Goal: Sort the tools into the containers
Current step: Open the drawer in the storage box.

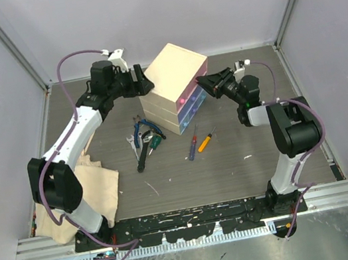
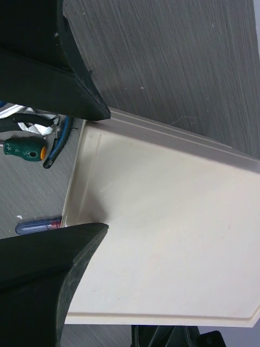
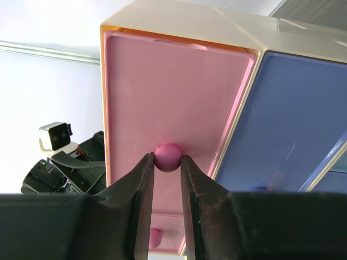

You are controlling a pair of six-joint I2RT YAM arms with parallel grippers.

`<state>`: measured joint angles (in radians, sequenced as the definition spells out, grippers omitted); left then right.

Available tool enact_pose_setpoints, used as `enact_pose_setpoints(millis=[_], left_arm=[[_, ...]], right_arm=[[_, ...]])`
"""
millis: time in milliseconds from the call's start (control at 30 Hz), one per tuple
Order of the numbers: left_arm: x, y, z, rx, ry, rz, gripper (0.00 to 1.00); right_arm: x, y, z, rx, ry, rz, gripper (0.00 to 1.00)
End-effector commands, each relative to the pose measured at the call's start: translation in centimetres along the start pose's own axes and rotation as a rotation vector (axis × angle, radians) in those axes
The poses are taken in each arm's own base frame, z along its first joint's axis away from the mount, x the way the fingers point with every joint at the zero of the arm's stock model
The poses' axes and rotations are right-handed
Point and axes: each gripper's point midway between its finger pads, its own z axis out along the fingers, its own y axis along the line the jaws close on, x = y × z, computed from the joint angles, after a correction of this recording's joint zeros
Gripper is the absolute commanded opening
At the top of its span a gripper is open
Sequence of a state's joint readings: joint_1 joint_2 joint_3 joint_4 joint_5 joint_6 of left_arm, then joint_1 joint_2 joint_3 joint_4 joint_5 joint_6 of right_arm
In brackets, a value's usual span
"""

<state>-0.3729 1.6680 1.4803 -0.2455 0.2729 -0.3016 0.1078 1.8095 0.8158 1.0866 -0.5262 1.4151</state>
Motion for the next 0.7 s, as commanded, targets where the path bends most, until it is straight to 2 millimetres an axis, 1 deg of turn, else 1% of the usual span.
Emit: enact_pose_setpoints(millis=[0,100,200,300,367,433,467,567,667], left_arm=[[2.3,1.2,0.2,-0.056,0.091,0.006,0.75],[2.4,1.3,0.3,-0.062,0.093,-0.003,0.75],[2.1,1.2,0.2,-0.063,0.082,-0.004,0.76],[0.9,0.9,-0.6,-0.059,0.039,0.013,0.80],[-0.3,0.6,-1.4,-0.063,-0.003,0.041,0.84],[-1.5,0.8,-2.2,-0.092,-0.042,0.068,0.89],[-2.5,0.9,-2.8,-0.114,-0.070,0.082,0.92],[-5.5,0.6,-4.7,-0.155,-0.142,0.109,0.96],[-8.2,-0.6,-6.2,-0.149,-0.215,0.137,0.98]], right_arm=[[-0.9,1.5,-1.6,-0.004,-0.022,-0.080,0.19],[-0.9,1.4,-2.3,0.020,-0.025,-0.108,0.19],[-0.7,0.9,-2.7,0.064,-0.016,-0.139,0.19],[-0.6,0.6,-2.8,0.083,-0.011,-0.157,0.19],[-0.5,0.5,-2.8,0.088,-0.007,-0.165,0.19],[-0.5,0.5,-2.8,0.089,-0.002,-0.164,0.19],[-0.5,0.5,-2.8,0.090,-0.001,-0.165,0.19],[-0.6,0.6,-2.7,0.092,0.000,-0.166,0.19],[-0.5,0.7,-2.7,0.085,-0.002,-0.157,0.18]])
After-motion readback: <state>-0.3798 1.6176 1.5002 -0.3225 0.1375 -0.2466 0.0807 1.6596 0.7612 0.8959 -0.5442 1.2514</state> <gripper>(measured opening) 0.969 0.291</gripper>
